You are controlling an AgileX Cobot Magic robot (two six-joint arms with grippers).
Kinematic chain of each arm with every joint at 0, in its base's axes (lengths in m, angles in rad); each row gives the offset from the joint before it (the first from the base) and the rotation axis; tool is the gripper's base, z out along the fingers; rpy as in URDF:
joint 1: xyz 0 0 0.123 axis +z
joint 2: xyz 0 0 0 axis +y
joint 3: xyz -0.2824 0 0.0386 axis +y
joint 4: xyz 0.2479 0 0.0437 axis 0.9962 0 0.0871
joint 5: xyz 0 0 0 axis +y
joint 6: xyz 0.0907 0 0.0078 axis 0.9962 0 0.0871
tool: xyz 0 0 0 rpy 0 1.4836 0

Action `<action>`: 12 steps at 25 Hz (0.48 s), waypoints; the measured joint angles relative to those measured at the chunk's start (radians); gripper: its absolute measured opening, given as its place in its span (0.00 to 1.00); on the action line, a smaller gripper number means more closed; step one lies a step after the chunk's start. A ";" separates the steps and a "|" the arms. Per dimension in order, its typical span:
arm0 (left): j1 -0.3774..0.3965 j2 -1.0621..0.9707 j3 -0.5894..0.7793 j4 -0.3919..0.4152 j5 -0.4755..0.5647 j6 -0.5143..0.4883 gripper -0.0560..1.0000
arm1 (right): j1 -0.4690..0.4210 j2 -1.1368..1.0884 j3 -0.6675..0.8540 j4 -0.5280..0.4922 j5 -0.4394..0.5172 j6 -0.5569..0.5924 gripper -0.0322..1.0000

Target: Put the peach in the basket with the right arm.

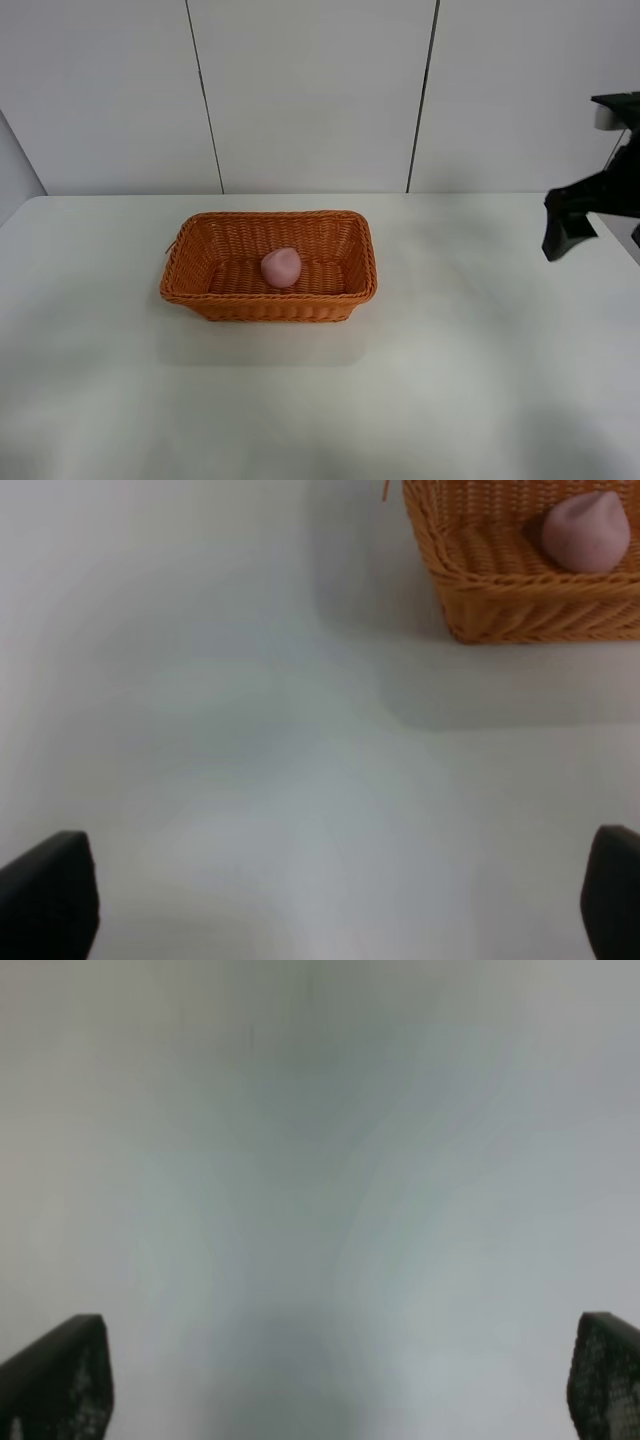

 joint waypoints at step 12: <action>0.000 0.000 0.000 0.006 0.000 0.000 0.99 | 0.000 -0.835 0.581 0.005 -0.134 -0.022 0.71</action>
